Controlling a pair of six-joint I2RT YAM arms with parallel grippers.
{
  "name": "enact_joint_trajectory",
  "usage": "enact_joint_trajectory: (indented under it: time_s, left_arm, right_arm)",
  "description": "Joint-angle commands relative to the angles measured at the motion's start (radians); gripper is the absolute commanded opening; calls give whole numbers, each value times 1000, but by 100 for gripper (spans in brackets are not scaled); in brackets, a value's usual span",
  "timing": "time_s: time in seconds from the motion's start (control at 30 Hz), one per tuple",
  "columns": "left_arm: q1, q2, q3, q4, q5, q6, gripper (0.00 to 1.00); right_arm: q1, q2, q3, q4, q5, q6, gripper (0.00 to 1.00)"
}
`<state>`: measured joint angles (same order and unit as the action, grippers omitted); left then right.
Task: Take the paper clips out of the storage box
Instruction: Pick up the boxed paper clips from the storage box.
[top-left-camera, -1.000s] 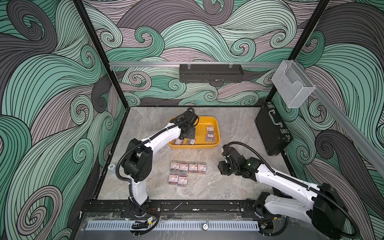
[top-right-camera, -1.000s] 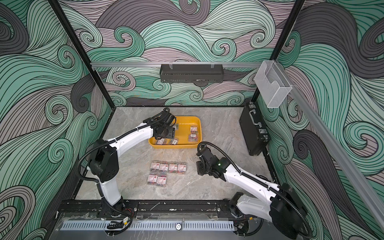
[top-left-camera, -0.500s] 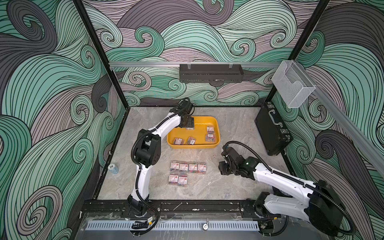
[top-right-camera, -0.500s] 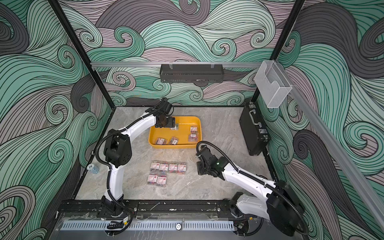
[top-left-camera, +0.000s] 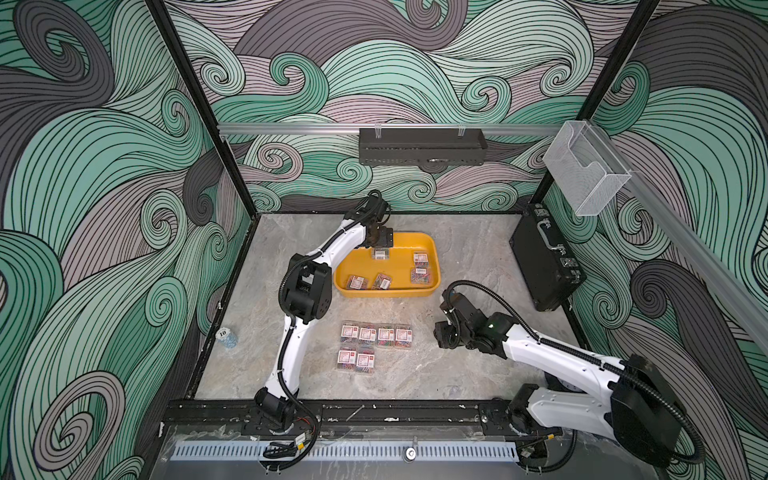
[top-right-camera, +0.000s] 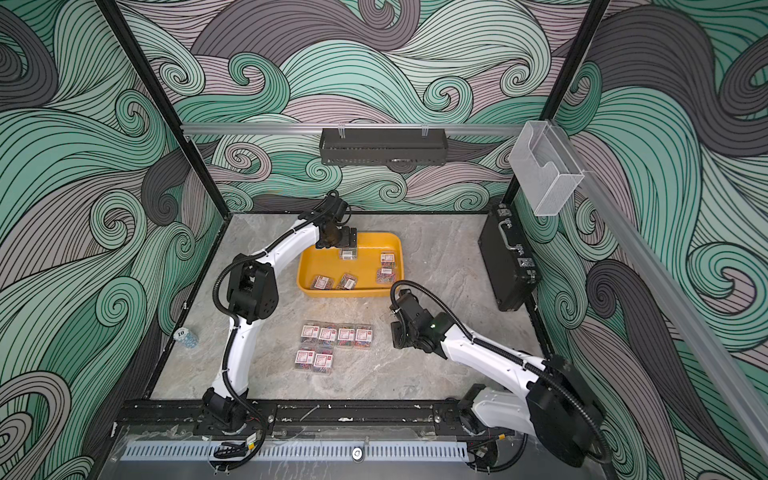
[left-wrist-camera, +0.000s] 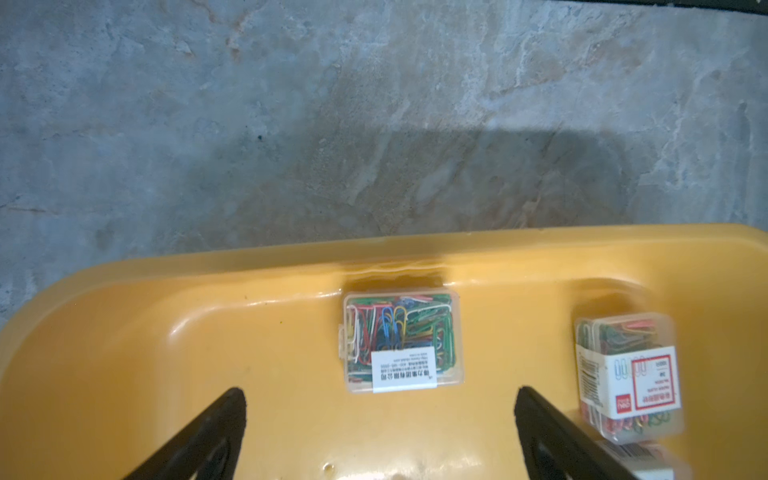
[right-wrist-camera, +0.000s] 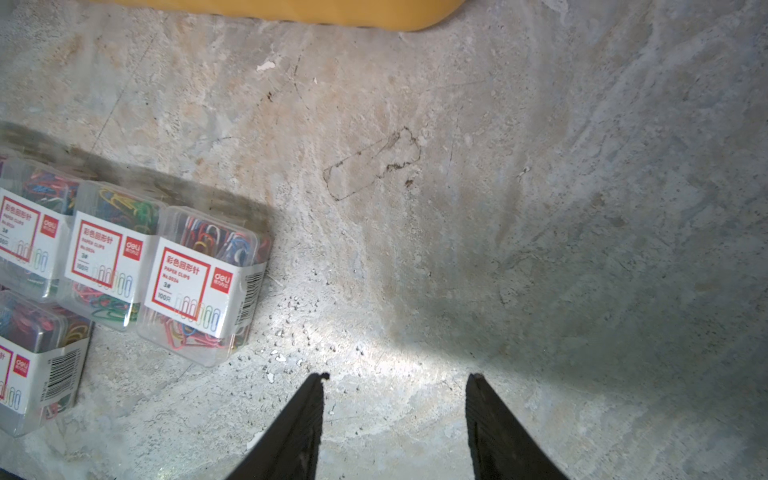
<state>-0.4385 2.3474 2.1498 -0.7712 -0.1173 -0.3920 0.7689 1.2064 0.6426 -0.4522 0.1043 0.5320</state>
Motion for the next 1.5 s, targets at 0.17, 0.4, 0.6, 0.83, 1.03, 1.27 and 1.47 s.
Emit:
enact_joint_trajectory:
  time_s: [0.17, 0.4, 0.6, 0.83, 1.03, 1.27, 1.47]
  left_arm:
    - [6, 93, 76, -30, 21, -22, 99]
    - [4, 150, 96, -13, 47, -42, 98]
    - [-2, 164, 96, -17, 36, -41, 91]
    - [-9, 189, 110, -23, 18, -24, 82]
    - [-12, 214, 140, -48, 19, -19, 73]
    - [-12, 190, 140, -70, 28, -20, 61]
    - [-11, 108, 104, -85, 81, -45, 60]
  right_arm:
    - [-5, 16, -2, 14, -10, 6, 55]
    - [-5, 27, -3, 12, -19, 10, 54]
    - [-5, 40, 4, 14, -17, 8, 54]
    - [-5, 34, 14, 3, -18, 5, 53]
    - [-5, -2, 4, -15, 0, 8, 53]
    - [-5, -3, 20, -16, 9, -3, 53]
    - [-26, -13, 92, 1, 23, -59, 55]
